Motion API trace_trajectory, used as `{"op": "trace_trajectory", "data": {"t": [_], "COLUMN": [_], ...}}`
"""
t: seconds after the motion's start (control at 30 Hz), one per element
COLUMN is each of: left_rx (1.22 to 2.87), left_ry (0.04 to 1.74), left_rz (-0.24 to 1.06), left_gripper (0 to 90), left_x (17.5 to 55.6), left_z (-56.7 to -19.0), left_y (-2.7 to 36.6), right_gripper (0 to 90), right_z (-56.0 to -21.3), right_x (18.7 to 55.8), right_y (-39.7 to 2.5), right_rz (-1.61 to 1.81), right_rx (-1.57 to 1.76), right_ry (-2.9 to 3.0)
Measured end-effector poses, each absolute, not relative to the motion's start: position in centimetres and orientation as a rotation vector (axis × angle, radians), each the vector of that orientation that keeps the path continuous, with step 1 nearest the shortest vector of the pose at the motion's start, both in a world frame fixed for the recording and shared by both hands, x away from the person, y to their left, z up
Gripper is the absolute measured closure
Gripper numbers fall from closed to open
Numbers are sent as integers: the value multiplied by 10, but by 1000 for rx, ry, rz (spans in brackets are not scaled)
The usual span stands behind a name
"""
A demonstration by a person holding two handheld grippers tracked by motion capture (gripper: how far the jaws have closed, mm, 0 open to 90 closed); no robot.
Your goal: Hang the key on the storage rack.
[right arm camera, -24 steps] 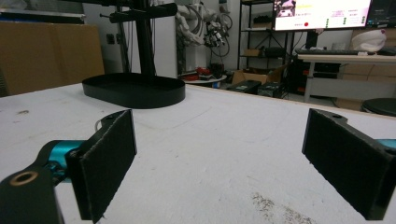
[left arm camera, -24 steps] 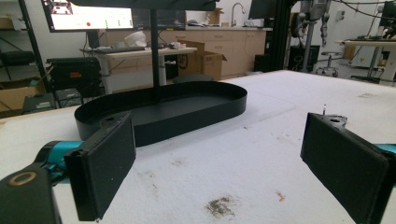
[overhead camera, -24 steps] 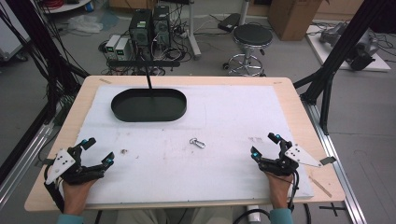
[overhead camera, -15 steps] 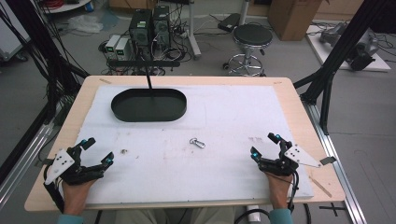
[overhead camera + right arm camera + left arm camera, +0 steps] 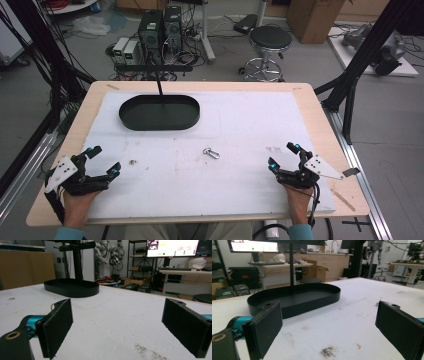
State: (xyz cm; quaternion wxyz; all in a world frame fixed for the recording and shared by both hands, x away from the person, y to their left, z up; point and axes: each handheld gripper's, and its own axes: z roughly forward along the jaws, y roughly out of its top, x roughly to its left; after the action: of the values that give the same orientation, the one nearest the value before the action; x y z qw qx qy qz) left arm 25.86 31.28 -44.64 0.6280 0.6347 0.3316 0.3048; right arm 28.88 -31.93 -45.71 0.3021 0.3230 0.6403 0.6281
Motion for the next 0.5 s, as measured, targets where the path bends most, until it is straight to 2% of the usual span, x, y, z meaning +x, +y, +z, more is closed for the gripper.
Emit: {"op": "trace_trajectory", "data": {"t": [0.5], "left_rx": [1631], "left_ry": [628], "left_rz": [610], "left_gripper": [61], "left_x": [283], "left_z": [-399], "left_y": [284], "right_gripper": [92], "right_z": [-457], "right_x": [289], "right_y": [-319], "right_rz": [1665], "right_rx": [857], "right_ry": [1698]}}
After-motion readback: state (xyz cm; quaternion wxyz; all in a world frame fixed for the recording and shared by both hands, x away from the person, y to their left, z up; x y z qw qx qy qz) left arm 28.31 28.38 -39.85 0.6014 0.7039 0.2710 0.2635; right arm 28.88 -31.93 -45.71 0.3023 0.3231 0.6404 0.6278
